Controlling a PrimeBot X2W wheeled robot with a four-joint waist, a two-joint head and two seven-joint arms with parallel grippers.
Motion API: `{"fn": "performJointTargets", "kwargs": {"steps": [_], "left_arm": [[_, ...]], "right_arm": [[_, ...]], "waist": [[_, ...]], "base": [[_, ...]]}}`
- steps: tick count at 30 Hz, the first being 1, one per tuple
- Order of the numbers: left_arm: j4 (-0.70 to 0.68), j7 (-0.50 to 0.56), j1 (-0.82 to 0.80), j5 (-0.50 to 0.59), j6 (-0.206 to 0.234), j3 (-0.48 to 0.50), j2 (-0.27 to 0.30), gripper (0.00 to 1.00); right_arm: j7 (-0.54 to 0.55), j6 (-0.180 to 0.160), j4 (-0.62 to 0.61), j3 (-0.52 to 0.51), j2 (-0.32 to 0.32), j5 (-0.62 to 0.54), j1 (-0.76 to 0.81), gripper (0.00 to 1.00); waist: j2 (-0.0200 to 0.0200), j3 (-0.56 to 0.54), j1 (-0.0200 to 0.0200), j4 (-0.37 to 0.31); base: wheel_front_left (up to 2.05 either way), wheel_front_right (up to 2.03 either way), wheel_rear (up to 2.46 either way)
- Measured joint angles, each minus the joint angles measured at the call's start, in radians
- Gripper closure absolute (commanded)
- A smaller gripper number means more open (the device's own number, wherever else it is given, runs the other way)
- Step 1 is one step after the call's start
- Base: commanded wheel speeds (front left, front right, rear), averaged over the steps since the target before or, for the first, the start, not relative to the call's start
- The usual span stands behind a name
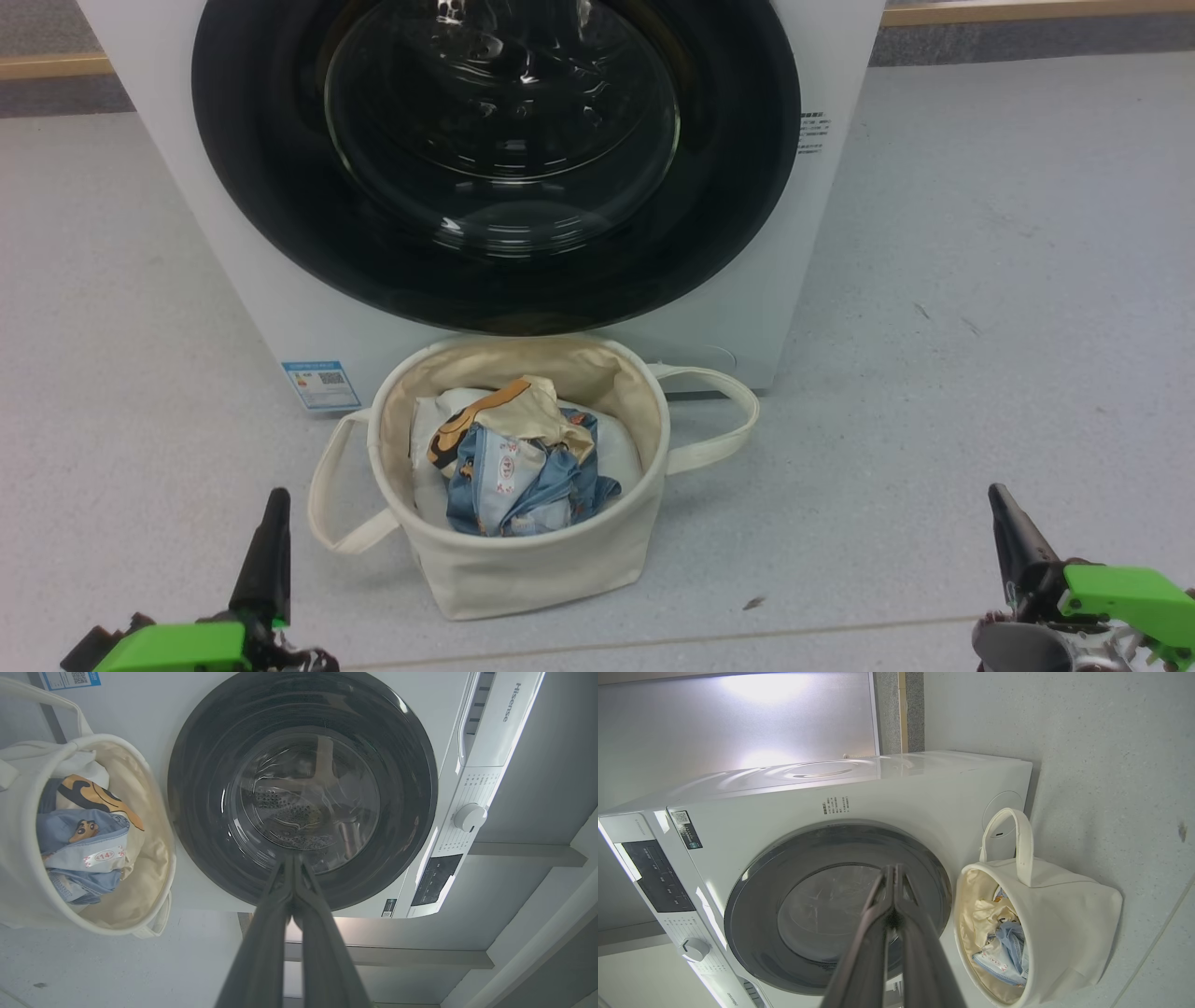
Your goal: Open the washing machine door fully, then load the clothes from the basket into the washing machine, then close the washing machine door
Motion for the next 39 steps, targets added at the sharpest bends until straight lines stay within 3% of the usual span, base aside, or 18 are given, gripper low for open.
{"fn": "performJointTargets", "kwargs": {"steps": [39], "left_arm": [[0.000, 0.000, 0.000, 0.000, 0.000, 0.000, 0.000, 1.00]], "right_arm": [[0.000, 0.000, 0.000, 0.000, 0.000, 0.000, 0.000, 1.00]], "waist": [[0.0000, 0.000, 0.0000, 0.000]], "base": [[0.00, 0.00, 0.00]]}}
